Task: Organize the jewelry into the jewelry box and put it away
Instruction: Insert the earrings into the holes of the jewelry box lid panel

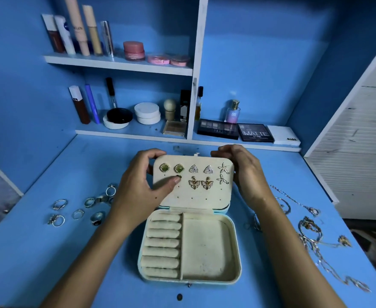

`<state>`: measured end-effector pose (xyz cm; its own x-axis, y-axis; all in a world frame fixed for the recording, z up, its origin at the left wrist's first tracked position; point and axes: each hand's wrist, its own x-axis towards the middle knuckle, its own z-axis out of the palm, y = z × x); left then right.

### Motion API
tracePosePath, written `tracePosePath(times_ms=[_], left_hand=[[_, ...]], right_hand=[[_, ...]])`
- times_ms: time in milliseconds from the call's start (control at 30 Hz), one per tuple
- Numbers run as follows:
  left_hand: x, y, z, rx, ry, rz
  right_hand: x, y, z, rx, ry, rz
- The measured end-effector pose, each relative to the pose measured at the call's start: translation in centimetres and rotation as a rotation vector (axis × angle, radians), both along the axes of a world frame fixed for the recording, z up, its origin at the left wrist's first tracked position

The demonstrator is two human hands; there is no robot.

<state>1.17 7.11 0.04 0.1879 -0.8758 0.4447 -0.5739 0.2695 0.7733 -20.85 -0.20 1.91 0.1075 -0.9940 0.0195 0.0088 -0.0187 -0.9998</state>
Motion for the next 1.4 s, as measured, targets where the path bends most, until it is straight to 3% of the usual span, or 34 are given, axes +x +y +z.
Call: tracePosePath(times_ms=[567,733,967,1233,1400], left_hand=[[-0.2,-1.3,-2.4,0.096,-0.017,0.108],[-0.1,-1.3,-3.2,0.133,0.025,0.137],[0.2,-1.4,-3.3,0.135,0.005,0.146],[1.5,-3.2,-1.8,0.015,-0.228,0.233],[4.4,-5.9,-0.1,0.053,-0.338,0.28]], right_hand=[[0.9,0.7,-2.7,-0.196,0.288,-0.198],[0.9,0.3,-3.6,-0.185,0.412,-0.198],[1.0,0.2,-3.9,-0.159,0.431,-0.214],[1.0,0.1,-3.9,-0.17,0.477,-0.207],[1.1,0.0,-3.8,-0.183,0.498,-0.207]])
